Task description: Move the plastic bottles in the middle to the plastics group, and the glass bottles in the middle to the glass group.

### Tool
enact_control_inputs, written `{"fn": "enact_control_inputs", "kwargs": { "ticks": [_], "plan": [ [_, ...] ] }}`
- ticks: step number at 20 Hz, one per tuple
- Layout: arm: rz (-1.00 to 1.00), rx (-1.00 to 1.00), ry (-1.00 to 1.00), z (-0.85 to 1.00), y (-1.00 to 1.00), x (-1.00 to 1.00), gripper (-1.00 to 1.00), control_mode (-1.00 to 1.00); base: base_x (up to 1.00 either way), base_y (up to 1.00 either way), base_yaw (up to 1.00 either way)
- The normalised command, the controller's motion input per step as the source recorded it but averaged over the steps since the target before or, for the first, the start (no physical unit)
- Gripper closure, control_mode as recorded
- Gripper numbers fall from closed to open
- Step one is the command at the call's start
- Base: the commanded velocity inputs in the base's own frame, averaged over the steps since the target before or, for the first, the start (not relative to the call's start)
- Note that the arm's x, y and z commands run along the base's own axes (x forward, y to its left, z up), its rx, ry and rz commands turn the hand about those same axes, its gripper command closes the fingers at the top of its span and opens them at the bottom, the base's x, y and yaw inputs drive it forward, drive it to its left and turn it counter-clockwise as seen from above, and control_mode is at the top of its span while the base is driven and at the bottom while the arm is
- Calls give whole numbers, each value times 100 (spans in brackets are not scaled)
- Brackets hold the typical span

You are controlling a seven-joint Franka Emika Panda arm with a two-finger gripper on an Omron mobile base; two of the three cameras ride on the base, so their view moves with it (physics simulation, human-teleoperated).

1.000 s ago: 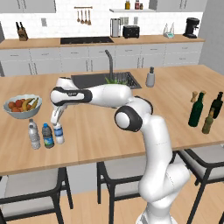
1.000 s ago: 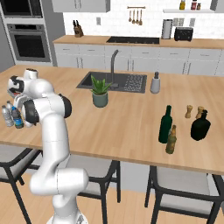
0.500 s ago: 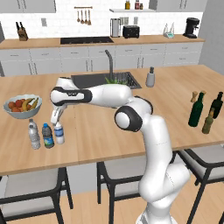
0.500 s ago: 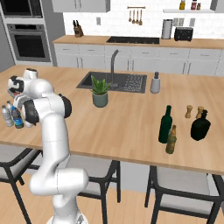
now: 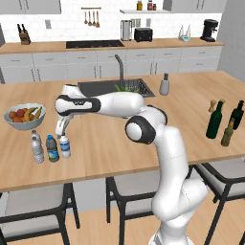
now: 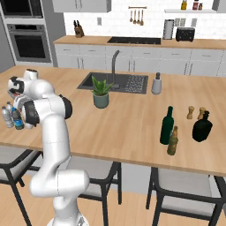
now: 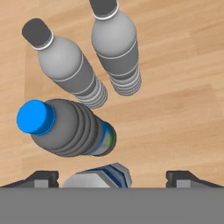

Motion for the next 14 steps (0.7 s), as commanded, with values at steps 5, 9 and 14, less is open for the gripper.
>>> {"fn": "enact_control_inputs", "kwargs": {
  "ticks": [5, 9, 14],
  "plan": [
    [0, 0, -3, 5, 0, -5, -100, -100, 0, 0, 0],
    [0, 0, -11, 26, -3, -31, -100, -100, 0, 0, 0],
    [0, 0, -7, 40, -13, -32, -100, -100, 0, 0, 0]
  ]
}}
